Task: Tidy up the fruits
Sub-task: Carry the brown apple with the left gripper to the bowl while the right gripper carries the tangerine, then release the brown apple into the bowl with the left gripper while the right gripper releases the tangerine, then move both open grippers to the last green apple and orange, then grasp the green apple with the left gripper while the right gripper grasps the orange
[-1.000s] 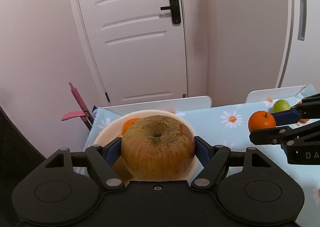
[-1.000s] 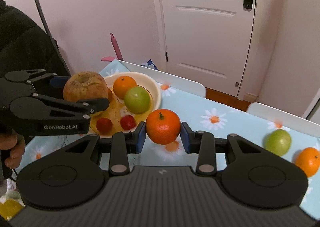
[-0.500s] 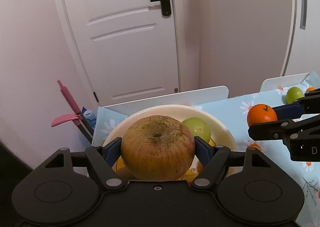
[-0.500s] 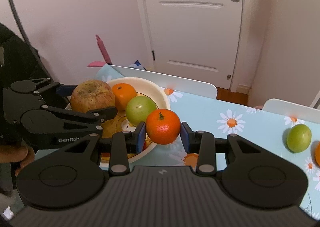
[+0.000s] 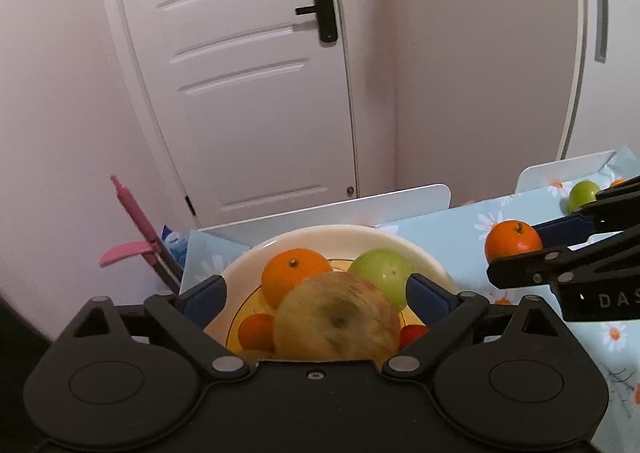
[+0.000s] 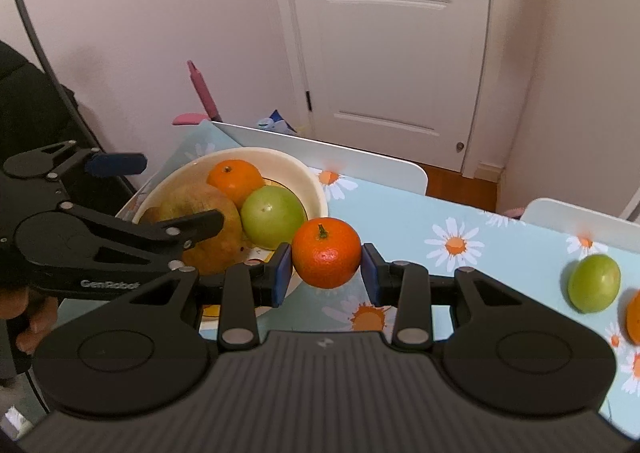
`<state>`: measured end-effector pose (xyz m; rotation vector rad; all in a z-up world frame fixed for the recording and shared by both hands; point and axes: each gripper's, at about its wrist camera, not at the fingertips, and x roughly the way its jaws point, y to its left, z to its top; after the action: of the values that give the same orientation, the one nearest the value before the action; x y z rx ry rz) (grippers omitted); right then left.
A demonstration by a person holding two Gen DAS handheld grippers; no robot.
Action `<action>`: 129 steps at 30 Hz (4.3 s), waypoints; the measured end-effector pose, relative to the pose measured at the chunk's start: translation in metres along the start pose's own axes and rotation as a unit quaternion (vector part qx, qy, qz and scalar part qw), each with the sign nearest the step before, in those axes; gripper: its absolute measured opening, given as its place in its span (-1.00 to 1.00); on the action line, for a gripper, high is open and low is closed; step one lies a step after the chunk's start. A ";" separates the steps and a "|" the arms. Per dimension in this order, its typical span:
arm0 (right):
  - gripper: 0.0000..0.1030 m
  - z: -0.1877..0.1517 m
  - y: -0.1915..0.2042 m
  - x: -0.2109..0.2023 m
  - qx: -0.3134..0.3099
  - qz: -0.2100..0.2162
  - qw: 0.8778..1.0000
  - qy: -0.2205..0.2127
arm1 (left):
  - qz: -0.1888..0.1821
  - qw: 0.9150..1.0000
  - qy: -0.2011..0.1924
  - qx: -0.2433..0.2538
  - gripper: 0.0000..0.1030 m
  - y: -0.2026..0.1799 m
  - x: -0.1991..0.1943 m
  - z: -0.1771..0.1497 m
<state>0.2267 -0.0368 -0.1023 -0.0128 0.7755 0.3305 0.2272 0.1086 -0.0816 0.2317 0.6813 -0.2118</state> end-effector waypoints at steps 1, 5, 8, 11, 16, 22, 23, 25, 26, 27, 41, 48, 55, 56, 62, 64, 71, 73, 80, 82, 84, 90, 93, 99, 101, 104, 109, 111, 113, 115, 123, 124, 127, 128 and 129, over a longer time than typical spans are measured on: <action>0.01 0.001 -0.001 -0.001 -0.003 0.004 1.000 0.000 | 0.003 1.000 0.004 -0.006 0.91 0.001 -0.003 0.000; 0.01 0.006 -0.002 -0.005 -0.024 0.020 1.000 0.001 | 0.012 0.999 0.015 -0.033 0.91 0.004 -0.017 -0.005; 0.01 0.007 -0.002 -0.003 -0.037 0.031 0.999 0.019 | 0.023 0.998 0.023 -0.049 0.92 0.005 -0.027 -0.011; 0.01 0.008 0.000 0.001 -0.049 0.043 0.998 0.025 | 0.030 0.997 0.033 -0.062 0.93 0.005 -0.034 -0.019; 0.01 0.005 0.008 0.019 -0.084 0.060 0.994 0.040 | 0.042 0.995 0.053 -0.079 0.94 0.003 -0.042 -0.031; 0.01 -0.001 0.016 0.041 -0.114 0.076 0.990 0.046 | 0.060 0.991 0.067 -0.095 0.97 0.003 -0.042 -0.041; 0.01 -0.001 0.016 0.044 -0.116 0.076 0.989 0.047 | 0.061 0.991 0.068 -0.097 0.97 0.004 -0.041 -0.042; 0.02 -0.001 0.016 0.048 -0.117 0.078 0.989 0.048 | 0.063 0.991 0.070 -0.099 0.97 0.005 -0.040 -0.043; 0.03 -0.001 0.015 0.049 -0.119 0.080 0.989 0.049 | 0.064 0.991 0.069 -0.099 0.97 0.006 -0.039 -0.043; 0.13 -0.001 0.015 0.049 -0.118 0.080 0.989 0.048 | 0.064 0.991 0.069 -0.099 0.97 0.006 -0.039 -0.044; 0.89 -0.004 0.013 0.013 -0.085 0.047 0.995 0.019 | 0.061 0.992 0.070 -0.084 0.97 0.008 -0.050 -0.040; 0.89 -0.002 0.011 -0.022 -0.058 0.022 0.998 0.008 | 0.050 0.993 0.064 -0.080 0.97 0.007 -0.060 -0.030; 0.89 -0.011 -0.006 -0.056 0.000 -0.026 1.000 -0.003 | 0.019 0.996 0.050 -0.069 0.97 0.000 -0.069 -0.017; 0.89 -0.013 -0.011 -0.062 0.009 -0.035 0.999 -0.004 | 0.014 0.997 0.048 -0.064 0.97 -0.002 -0.069 -0.014; 0.89 -0.027 -0.041 -0.090 0.051 -0.093 0.994 -0.008 | -0.027 0.999 0.030 -0.027 0.97 -0.021 -0.066 0.003; 0.89 -0.032 -0.053 -0.098 0.063 -0.109 0.992 -0.009 | -0.042 0.999 0.025 -0.015 0.97 -0.030 -0.063 0.007; 0.89 -0.053 -0.106 -0.123 0.105 -0.138 0.985 -0.018 | -0.082 0.996 0.029 0.015 0.97 -0.073 -0.044 0.023; 0.89 -0.056 -0.122 -0.126 0.111 -0.140 0.984 -0.017 | -0.087 0.996 0.029 0.023 0.97 -0.088 -0.038 0.029; 0.88 -0.068 -0.183 -0.130 0.116 -0.150 0.982 -0.011 | -0.115 0.992 0.033 0.052 0.96 -0.150 -0.013 0.050; 0.88 -0.072 -0.199 -0.129 0.116 -0.149 0.982 -0.008 | -0.124 0.990 0.032 0.058 0.96 -0.168 -0.003 0.056; 0.88 -0.075 -0.215 -0.126 0.116 -0.149 0.982 -0.005 | -0.131 0.989 0.032 0.066 0.96 -0.184 0.008 0.060; 0.88 -0.084 -0.254 -0.115 0.111 -0.141 0.984 0.002 | -0.157 0.984 0.033 0.083 0.96 -0.228 0.039 0.072; 0.87 -0.088 -0.268 -0.109 0.106 -0.135 0.985 0.005 | -0.165 0.981 0.031 0.099 0.96 -0.245 0.050 0.074; 0.84 -0.092 -0.287 -0.096 0.099 -0.118 0.988 0.014 | -0.172 0.975 0.034 0.133 0.91 -0.273 0.073 0.075; 0.83 -0.093 -0.290 -0.093 0.096 -0.112 0.989 0.016 | -0.172 0.974 0.039 0.139 0.85 -0.278 0.081 0.075; 0.83 -0.096 -0.293 -0.086 0.092 -0.105 0.990 0.021 | -0.168 0.974 0.046 0.144 0.81 -0.282 0.094 0.073; 0.82 -0.099 -0.296 -0.078 0.089 -0.096 0.991 0.028 | -0.167 0.973 0.052 0.151 0.60 -0.288 0.108 0.073; 0.82 -0.099 -0.297 -0.076 0.090 -0.093 0.991 0.029 | -0.166 0.972 0.056 0.155 0.44 -0.292 0.113 0.072; 0.82 -0.099 -0.297 -0.074 0.089 -0.090 0.991 0.030 | -0.176 0.970 0.060 0.155 0.22 -0.293 0.116 0.072; 0.82 -0.099 -0.297 -0.073 0.087 -0.089 0.992 0.030 | -0.182 0.969 0.060 0.157 0.13 -0.294 0.115 0.072; 0.75 -0.095 -0.295 -0.067 0.077 -0.081 0.993 0.031 | -0.168 0.970 0.059 0.165 0.12 -0.290 0.110 0.067; 0.74 -0.094 -0.295 -0.066 0.076 -0.079 0.993 0.031 | -0.166 0.970 0.060 0.165 0.12 -0.288 0.109 0.067; 0.70 -0.092 -0.295 -0.063 0.072 -0.076 0.994 0.031 | -0.158 0.972 0.061 0.161 0.12 -0.285 0.108 0.065; 0.68 -0.092 -0.295 -0.062 0.071 -0.075 0.994 0.031 | -0.155 0.973 0.062 0.159 0.12 -0.283 0.107 0.064; 0.68 -0.091 -0.295 -0.061 0.069 -0.074 0.994 0.032 | -0.153 0.974 0.062 0.158 0.12 -0.282 0.107 0.063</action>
<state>0.2117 -0.3459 -0.1580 0.0502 0.8542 0.1354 0.2704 -0.1899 -0.1426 0.4467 0.8061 -0.6079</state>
